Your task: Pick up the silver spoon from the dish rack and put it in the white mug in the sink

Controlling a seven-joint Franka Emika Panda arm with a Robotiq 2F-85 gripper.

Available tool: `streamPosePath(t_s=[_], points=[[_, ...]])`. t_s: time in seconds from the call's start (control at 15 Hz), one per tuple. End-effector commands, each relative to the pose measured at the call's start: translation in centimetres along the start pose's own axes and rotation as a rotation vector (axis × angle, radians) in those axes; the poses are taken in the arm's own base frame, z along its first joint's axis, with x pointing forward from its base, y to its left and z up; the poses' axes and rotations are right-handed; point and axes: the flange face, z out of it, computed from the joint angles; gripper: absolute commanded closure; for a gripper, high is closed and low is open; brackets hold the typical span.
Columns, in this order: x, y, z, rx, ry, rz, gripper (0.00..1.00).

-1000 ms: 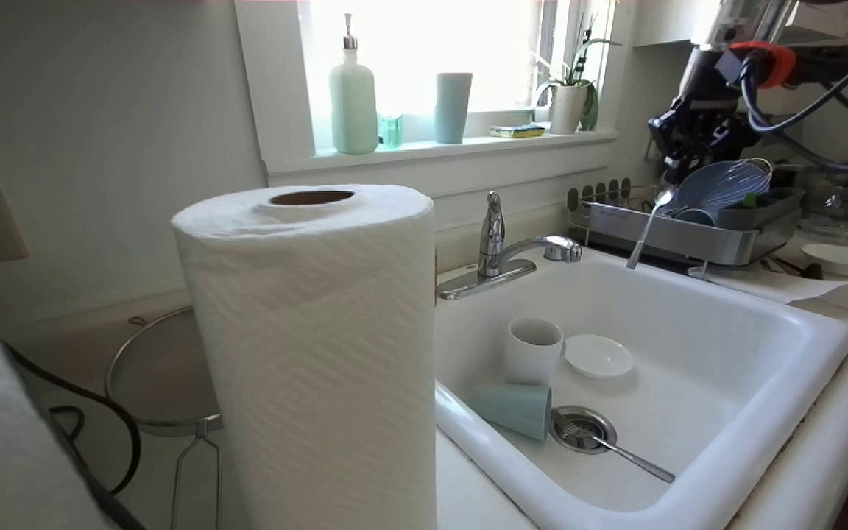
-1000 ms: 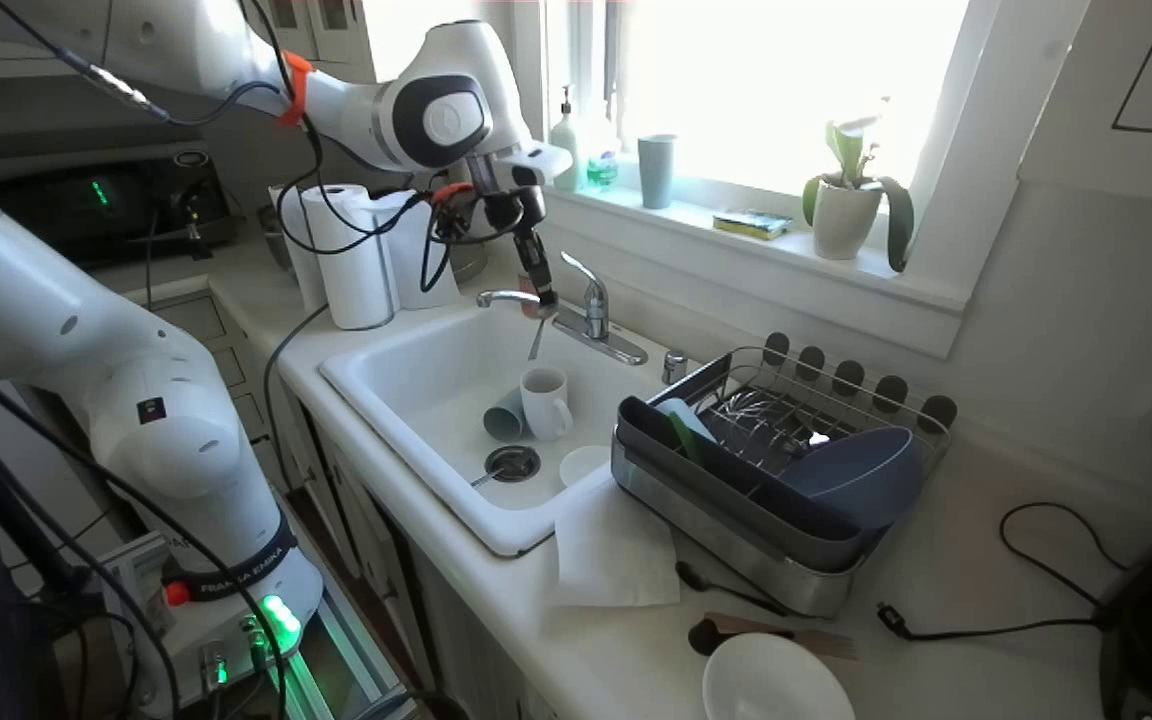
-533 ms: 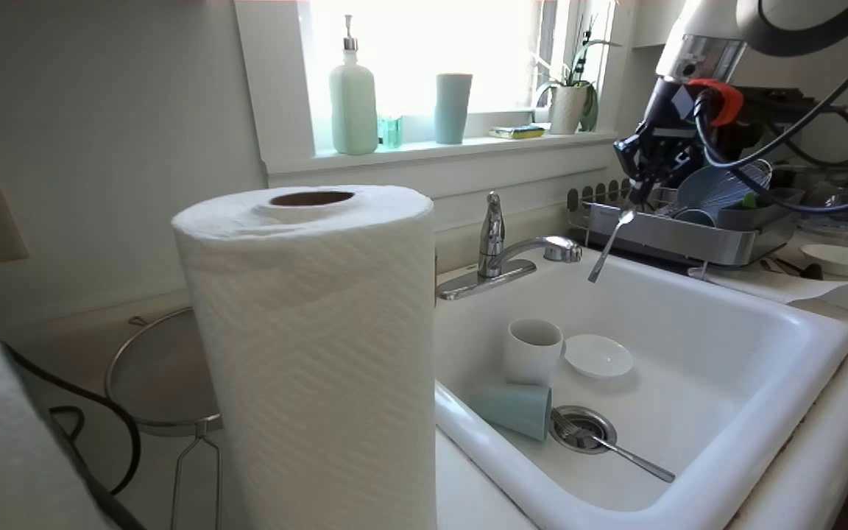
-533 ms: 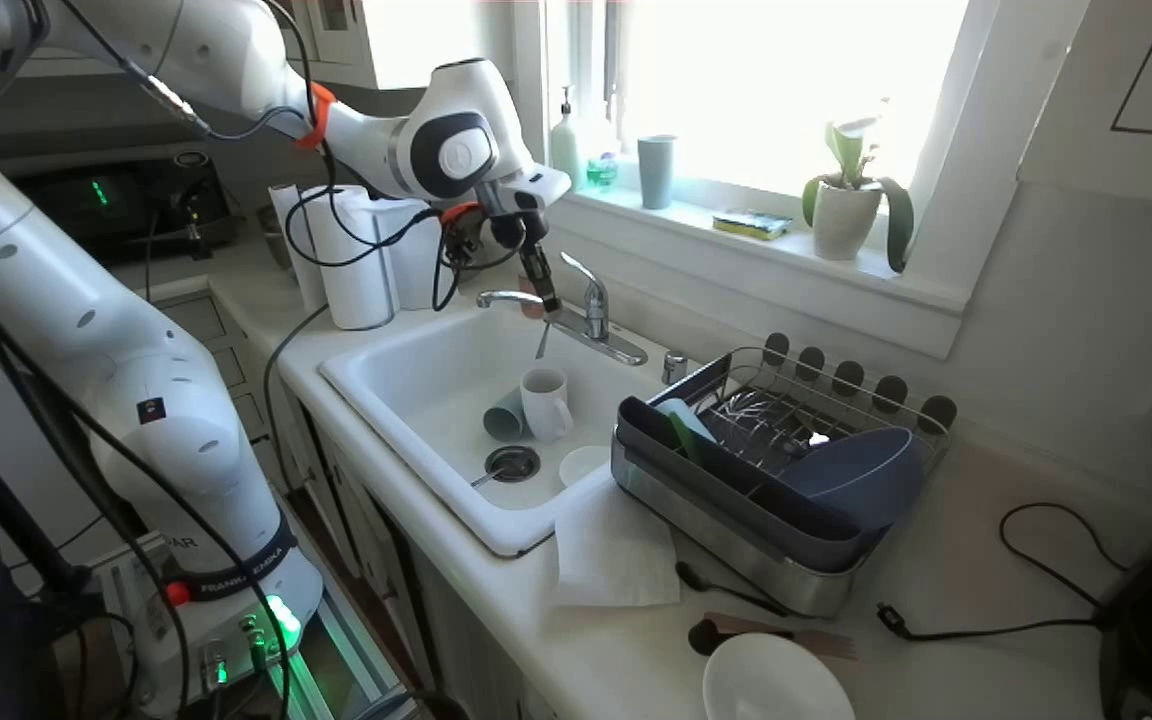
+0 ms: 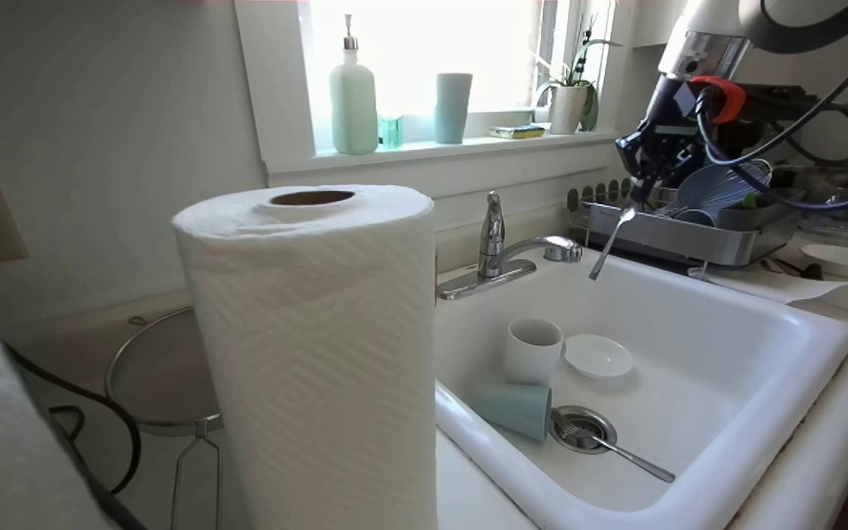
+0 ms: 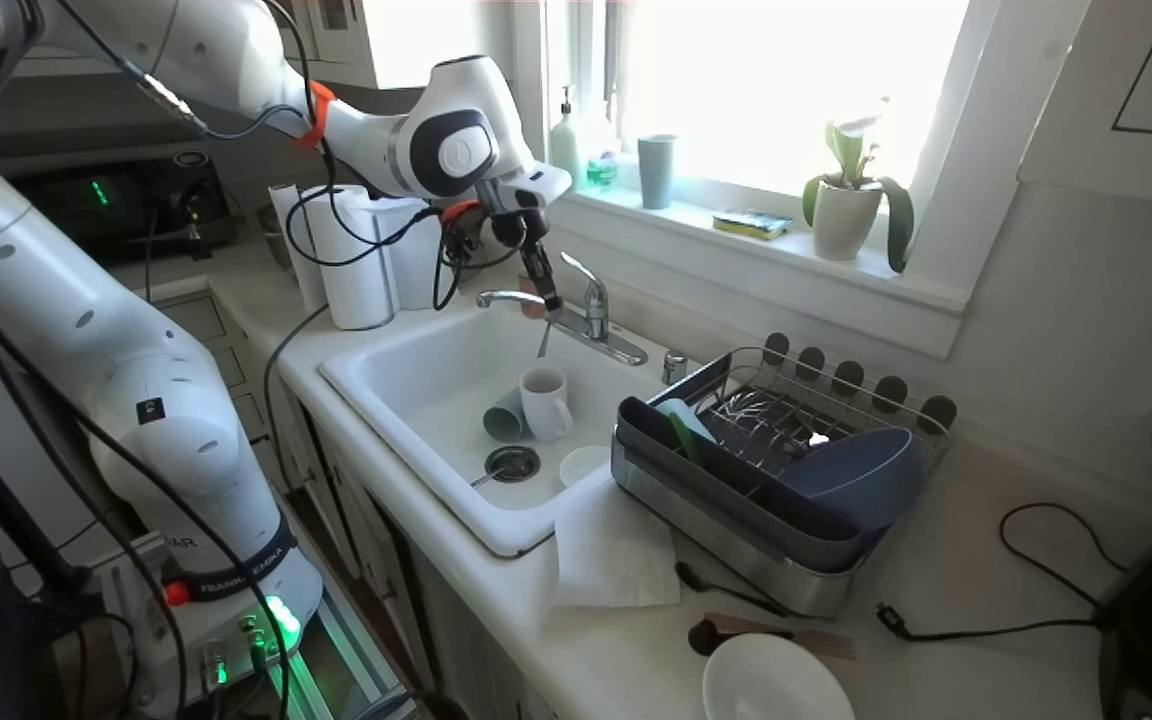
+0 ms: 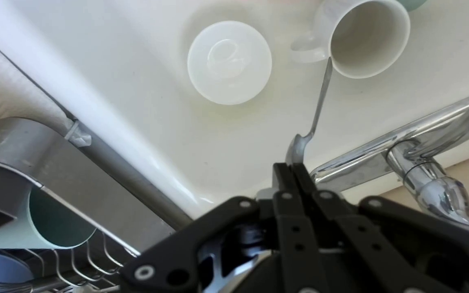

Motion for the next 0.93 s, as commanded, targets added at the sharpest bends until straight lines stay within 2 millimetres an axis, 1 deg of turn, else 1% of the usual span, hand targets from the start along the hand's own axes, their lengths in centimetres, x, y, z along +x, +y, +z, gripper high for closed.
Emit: streamPosePath(t_s=[0.0, 0.27, 0.4, 0.73, 0.87], points=[[0.5, -1.0, 0.8, 0.035, -0.011, -0.025, 0.99], [0.4, -3.6, 3.0, 0.041, -0.029, -0.077, 0.99], [0.4, -4.7, 4.5, 0.032, -0.036, -0.088, 0.99], [0.2, -6.3, 9.0, 0.010, -0.081, -0.082, 0.99], [-0.2, -7.3, 10.8, 0.020, -0.090, -0.080, 0.99]])
